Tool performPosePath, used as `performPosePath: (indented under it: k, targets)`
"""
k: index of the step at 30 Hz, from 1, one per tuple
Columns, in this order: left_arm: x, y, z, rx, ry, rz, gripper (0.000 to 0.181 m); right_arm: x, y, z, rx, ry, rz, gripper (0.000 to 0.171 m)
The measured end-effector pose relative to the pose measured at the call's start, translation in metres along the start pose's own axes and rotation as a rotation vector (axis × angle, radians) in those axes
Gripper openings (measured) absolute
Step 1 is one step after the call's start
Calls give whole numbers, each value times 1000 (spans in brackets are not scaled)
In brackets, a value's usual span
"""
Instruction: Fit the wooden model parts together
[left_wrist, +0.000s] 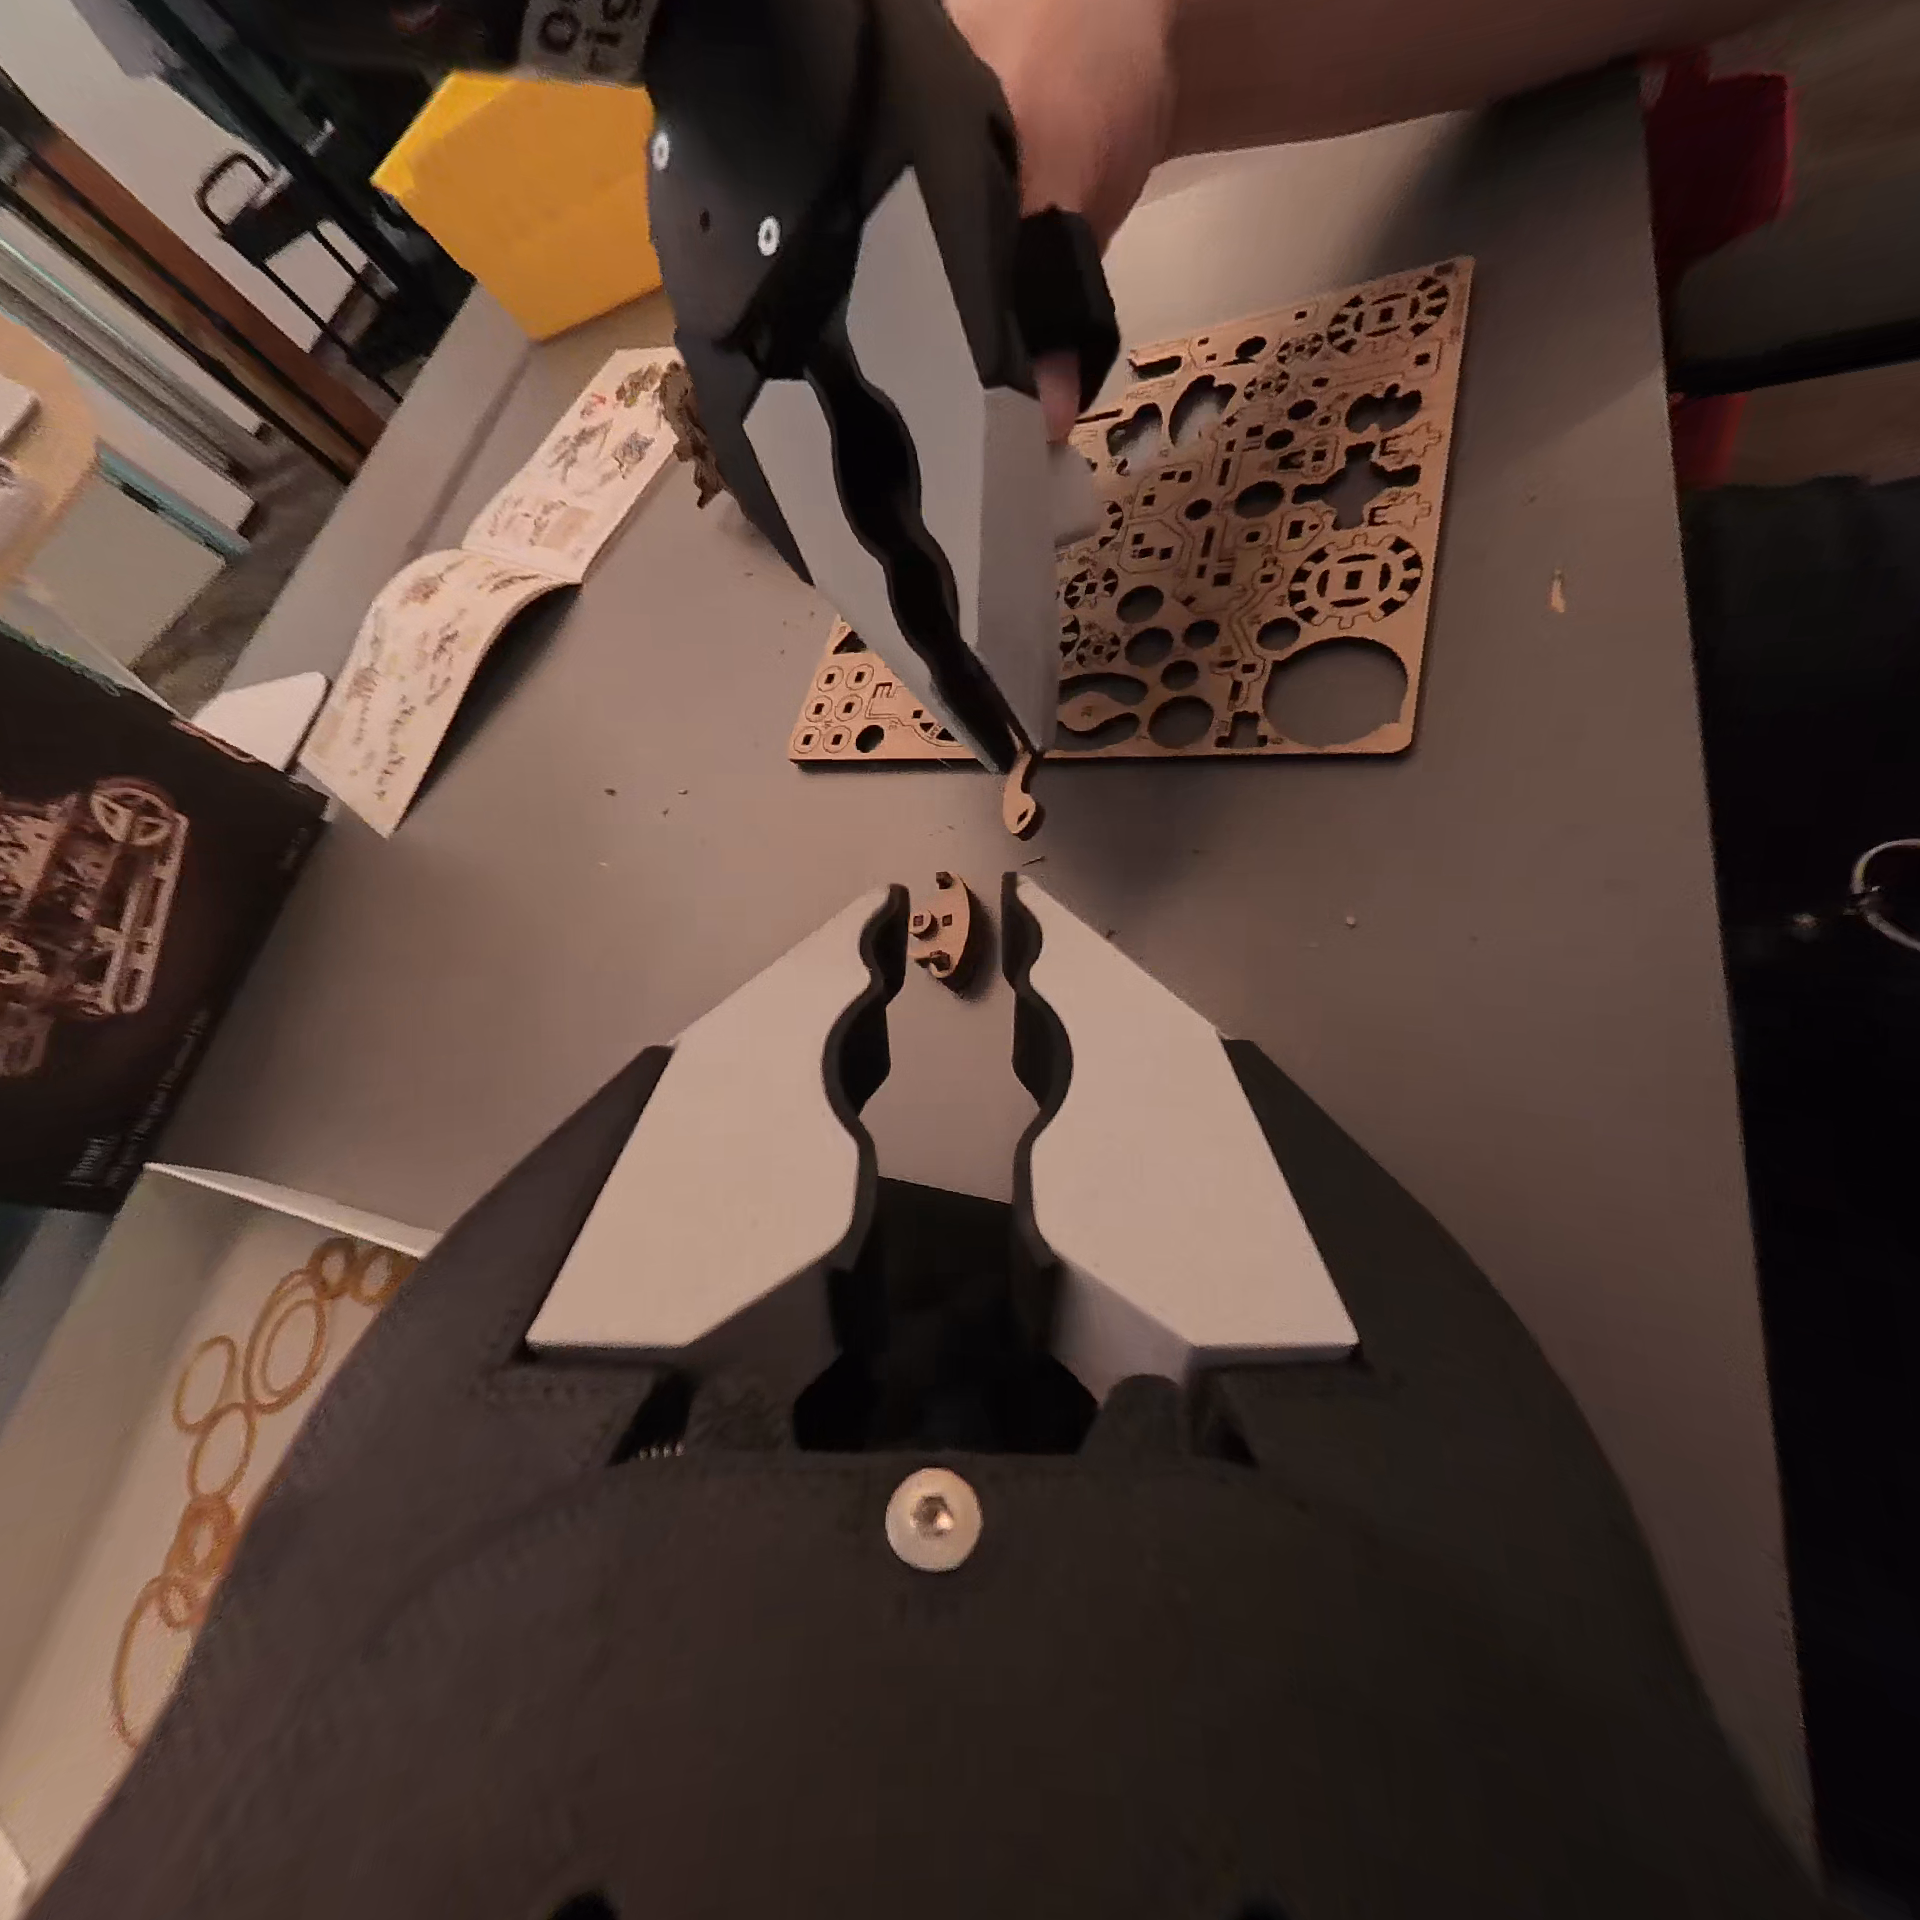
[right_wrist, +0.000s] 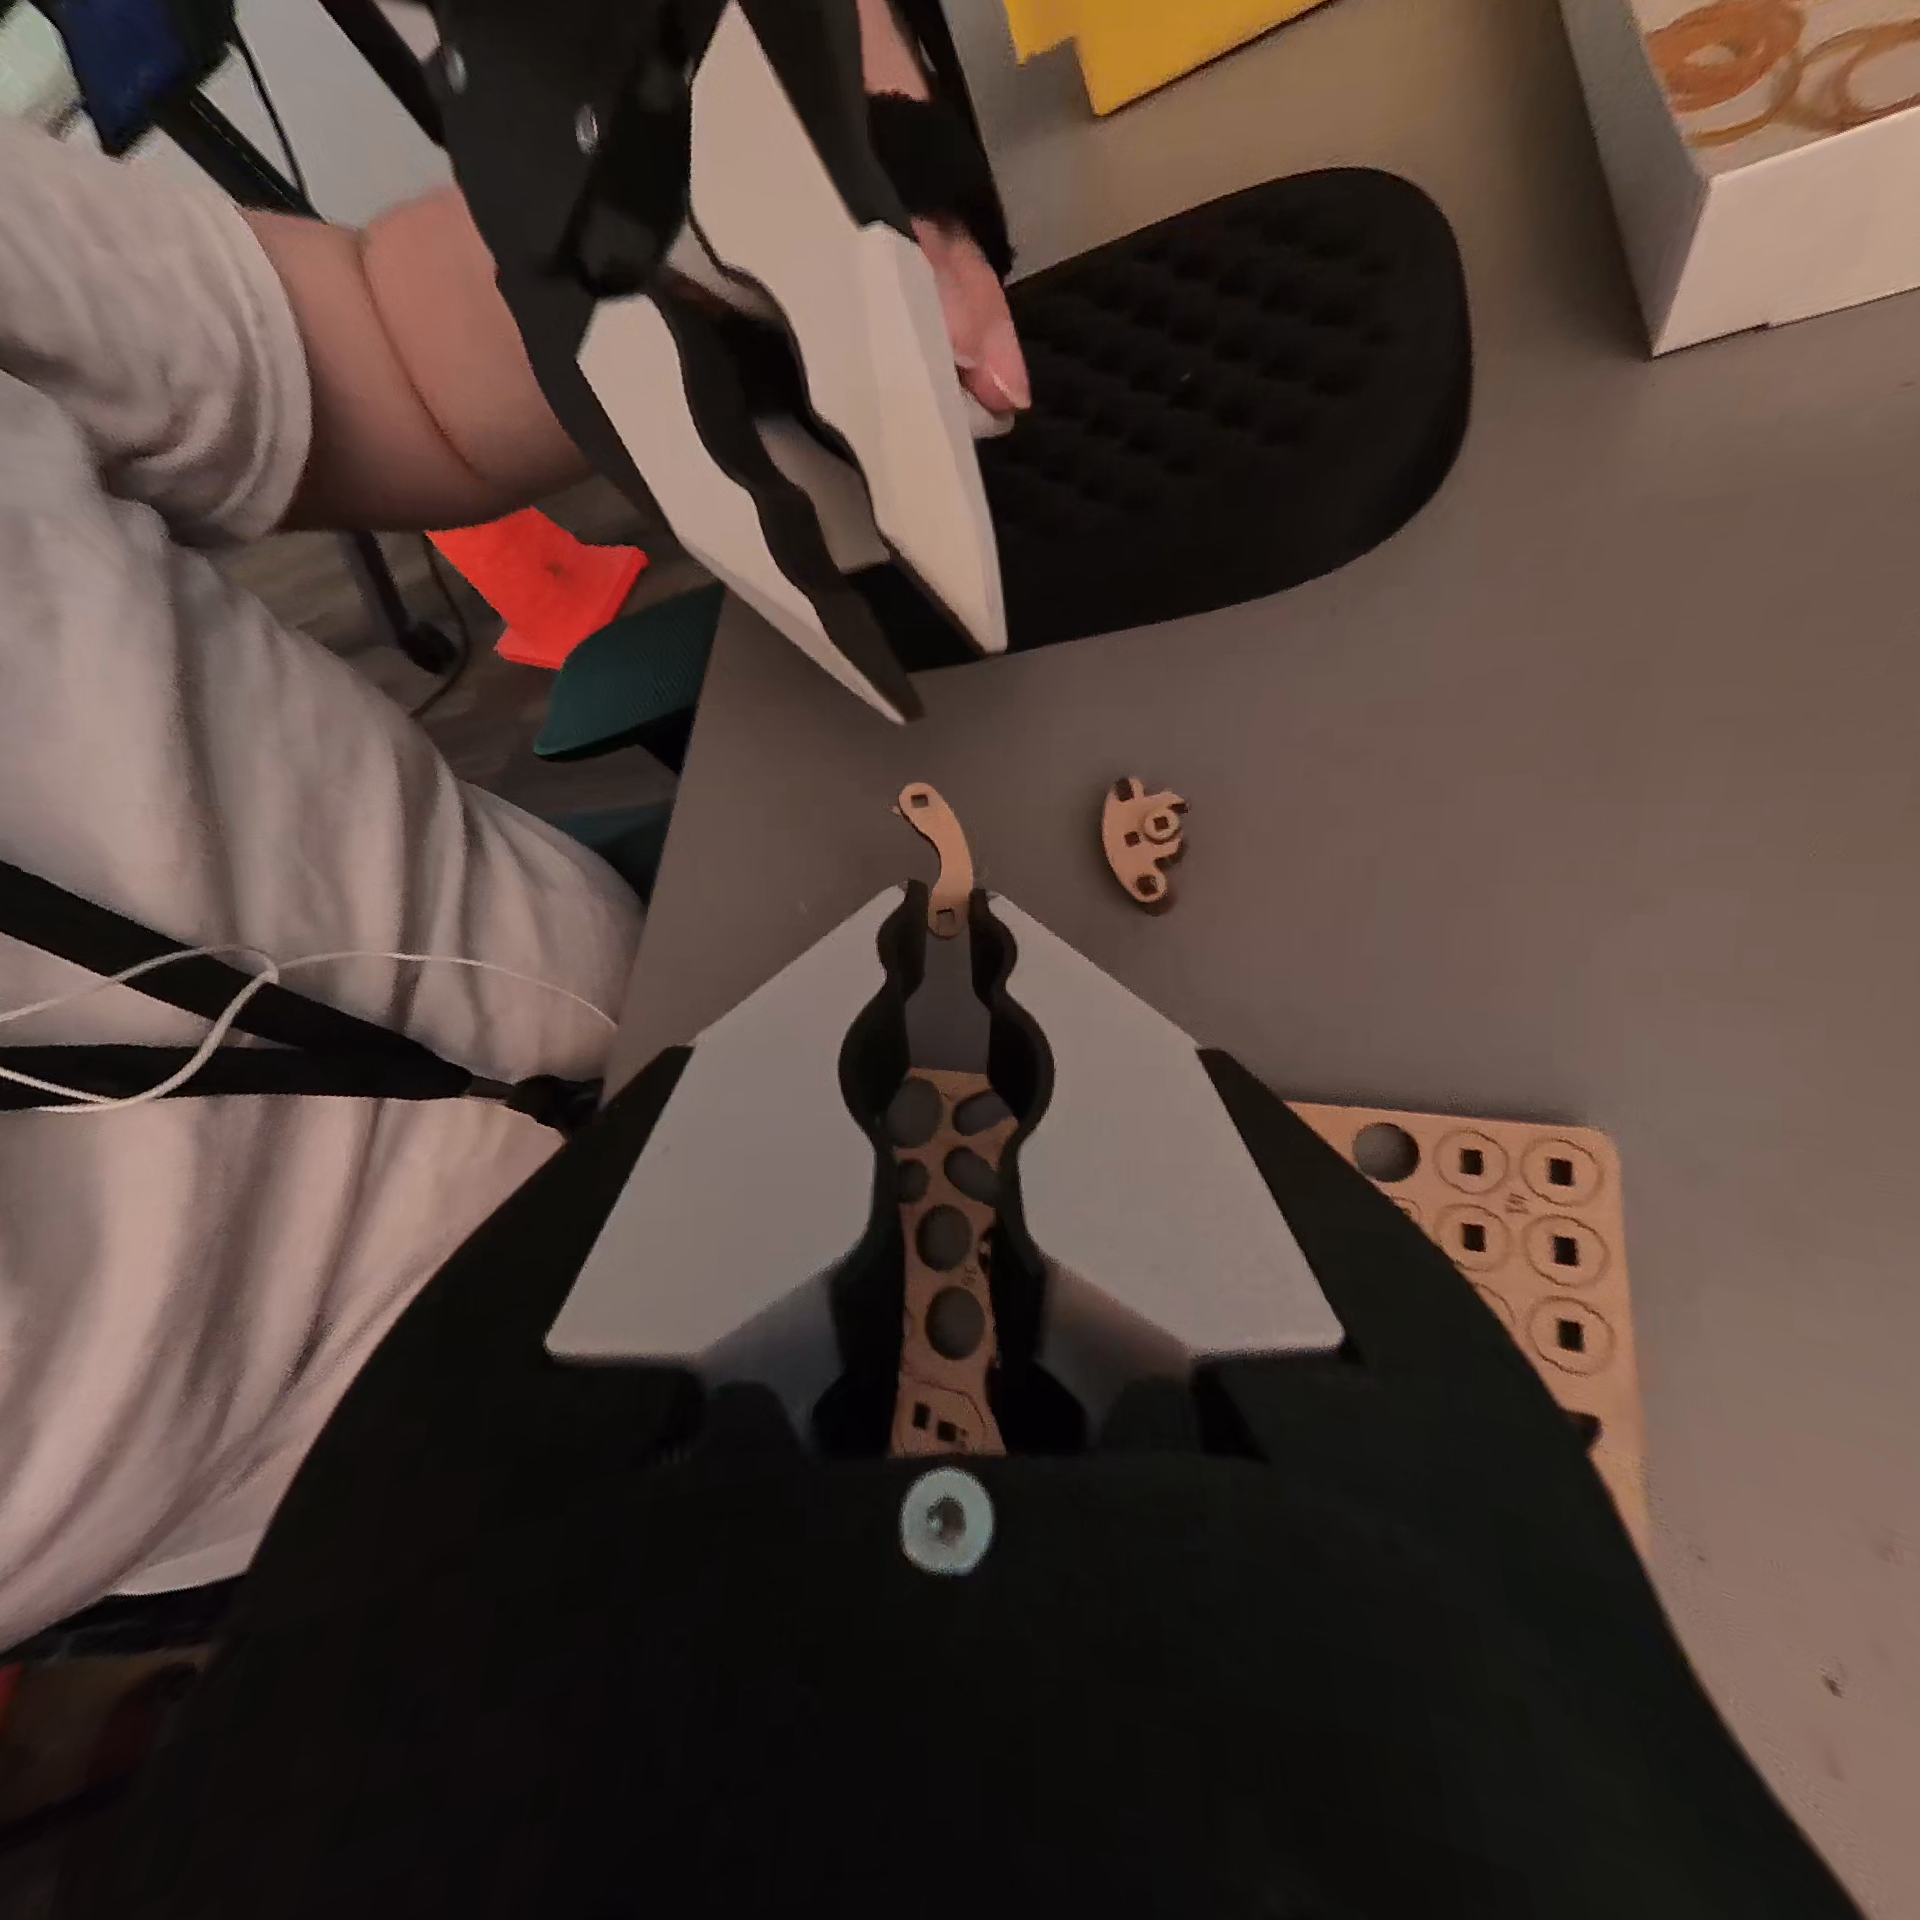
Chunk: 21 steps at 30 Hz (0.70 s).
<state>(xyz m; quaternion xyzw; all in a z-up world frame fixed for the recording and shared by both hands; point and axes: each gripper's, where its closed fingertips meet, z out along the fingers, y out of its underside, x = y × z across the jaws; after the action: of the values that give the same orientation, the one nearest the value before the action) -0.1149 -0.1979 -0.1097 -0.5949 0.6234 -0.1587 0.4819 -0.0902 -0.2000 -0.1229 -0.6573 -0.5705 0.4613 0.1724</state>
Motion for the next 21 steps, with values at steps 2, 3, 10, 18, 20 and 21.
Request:
performPosePath:
  k: [2,3,10,18,20,21]
  targets:
    - [4,2,2,-14,-4,47,21,-1,-2,2,8,-18,40,6]
    - [6,3,3,-18,-9,70,22,-2,-2,2,6,-24,55,6]
    - [15,-5,11,11,-15,194,13,-4,-2,4,10,-38,83,6]
    - [11,-6,15,34,25,30,0,-3,-8,-3,82,-12,-68,18]
    - [2,-8,11,33,37,-194,0,-4,-21,-18,169,81,-271,19]
    - [0,-11,9,36,59,-320,1,-8,-28,-26,216,137,-400,18]
